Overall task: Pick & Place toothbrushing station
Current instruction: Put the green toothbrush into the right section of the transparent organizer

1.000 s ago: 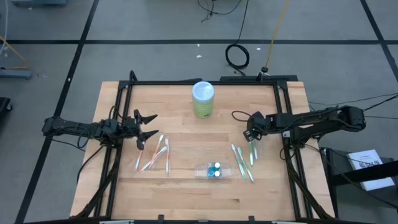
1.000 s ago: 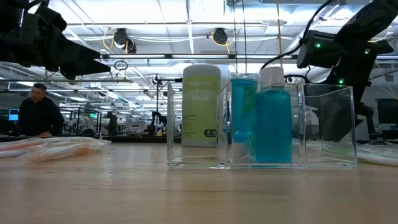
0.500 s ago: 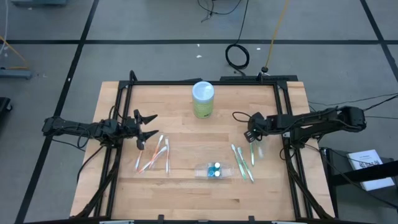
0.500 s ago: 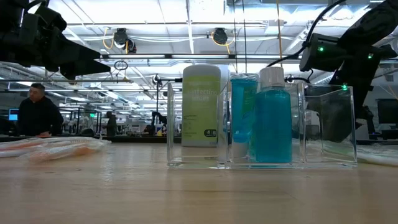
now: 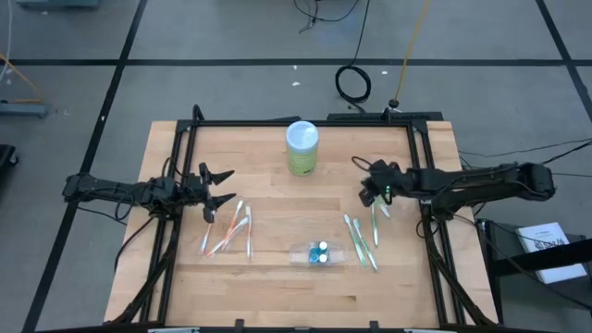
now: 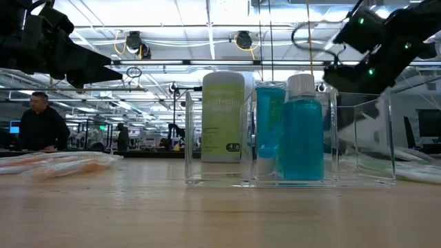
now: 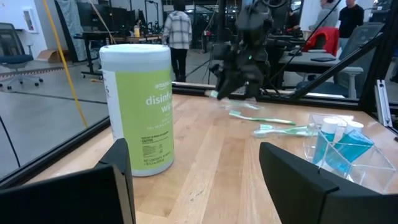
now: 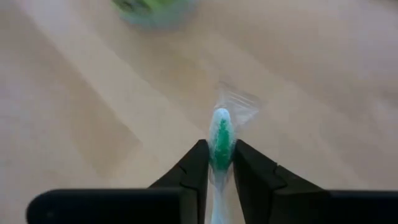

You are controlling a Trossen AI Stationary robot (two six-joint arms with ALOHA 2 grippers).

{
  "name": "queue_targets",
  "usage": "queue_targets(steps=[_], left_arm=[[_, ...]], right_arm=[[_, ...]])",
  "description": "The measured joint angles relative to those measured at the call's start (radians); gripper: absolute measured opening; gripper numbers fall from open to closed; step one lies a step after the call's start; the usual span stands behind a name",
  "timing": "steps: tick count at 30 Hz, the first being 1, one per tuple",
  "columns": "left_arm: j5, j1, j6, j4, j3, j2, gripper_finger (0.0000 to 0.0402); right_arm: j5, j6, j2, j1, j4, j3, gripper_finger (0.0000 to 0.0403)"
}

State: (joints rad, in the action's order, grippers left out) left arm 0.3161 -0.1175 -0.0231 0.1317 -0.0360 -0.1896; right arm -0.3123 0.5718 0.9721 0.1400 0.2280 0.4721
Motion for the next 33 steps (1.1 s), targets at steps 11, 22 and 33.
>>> queue_targets(steps=[11, 22, 33], left_arm=[[0.000, 0.000, 0.000, 0.000, 0.000, 0.000, 0.0225], [0.000, 0.000, 0.000, 0.000, 0.000, 0.000, 0.0225], [0.000, 0.000, 0.000, 0.000, 0.000, 0.000, 0.0225]], right_arm=[[0.137, -0.372, -0.058, -0.266, -0.623, 0.000, 0.0044], [0.285, -0.505, 0.213, -0.442, -1.364, -0.080, 0.0044], [0.257, -0.417, 0.458, -0.463, -1.517, -0.024, 0.0044]])
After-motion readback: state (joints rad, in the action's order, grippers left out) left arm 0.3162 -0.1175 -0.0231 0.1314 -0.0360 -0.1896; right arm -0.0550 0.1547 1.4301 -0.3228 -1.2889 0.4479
